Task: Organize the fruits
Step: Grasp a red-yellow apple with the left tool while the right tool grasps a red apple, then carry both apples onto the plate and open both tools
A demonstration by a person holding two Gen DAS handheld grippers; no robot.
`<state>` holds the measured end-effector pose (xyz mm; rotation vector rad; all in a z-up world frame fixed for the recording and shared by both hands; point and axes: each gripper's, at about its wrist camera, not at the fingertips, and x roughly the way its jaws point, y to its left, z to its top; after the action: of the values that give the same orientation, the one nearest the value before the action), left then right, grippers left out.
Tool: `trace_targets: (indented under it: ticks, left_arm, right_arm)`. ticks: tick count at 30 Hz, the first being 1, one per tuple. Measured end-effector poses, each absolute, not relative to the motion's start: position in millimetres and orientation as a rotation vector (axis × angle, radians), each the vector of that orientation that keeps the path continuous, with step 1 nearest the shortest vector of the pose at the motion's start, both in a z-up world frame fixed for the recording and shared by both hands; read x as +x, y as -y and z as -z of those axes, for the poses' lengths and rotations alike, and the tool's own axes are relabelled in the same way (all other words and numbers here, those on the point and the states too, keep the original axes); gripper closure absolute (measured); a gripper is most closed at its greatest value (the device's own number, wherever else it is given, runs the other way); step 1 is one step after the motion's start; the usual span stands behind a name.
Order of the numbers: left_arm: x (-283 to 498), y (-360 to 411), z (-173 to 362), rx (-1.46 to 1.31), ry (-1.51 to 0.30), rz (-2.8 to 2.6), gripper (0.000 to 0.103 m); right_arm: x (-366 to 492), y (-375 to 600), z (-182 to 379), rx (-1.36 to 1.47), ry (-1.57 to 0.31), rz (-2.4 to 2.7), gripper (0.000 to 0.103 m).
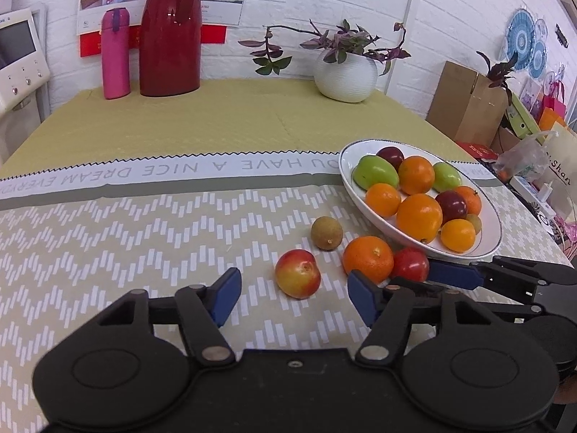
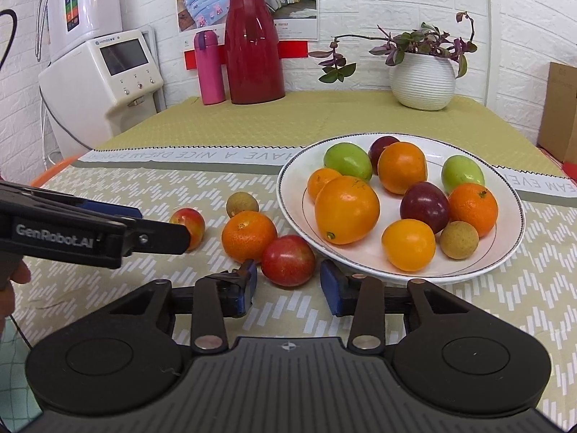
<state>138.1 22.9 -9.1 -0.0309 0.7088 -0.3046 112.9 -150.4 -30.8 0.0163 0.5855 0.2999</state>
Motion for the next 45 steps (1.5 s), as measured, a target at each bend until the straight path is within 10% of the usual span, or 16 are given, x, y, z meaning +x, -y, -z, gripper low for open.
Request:
trace_targets:
  ticks: [45]
  left_arm:
    - [128.8, 6.8, -18.6, -0.061, -0.652, 0.395, 0.0]
  right_arm:
    - [77.2, 175.7, 20.7, 0.034, -0.545, -0.324, 0.047]
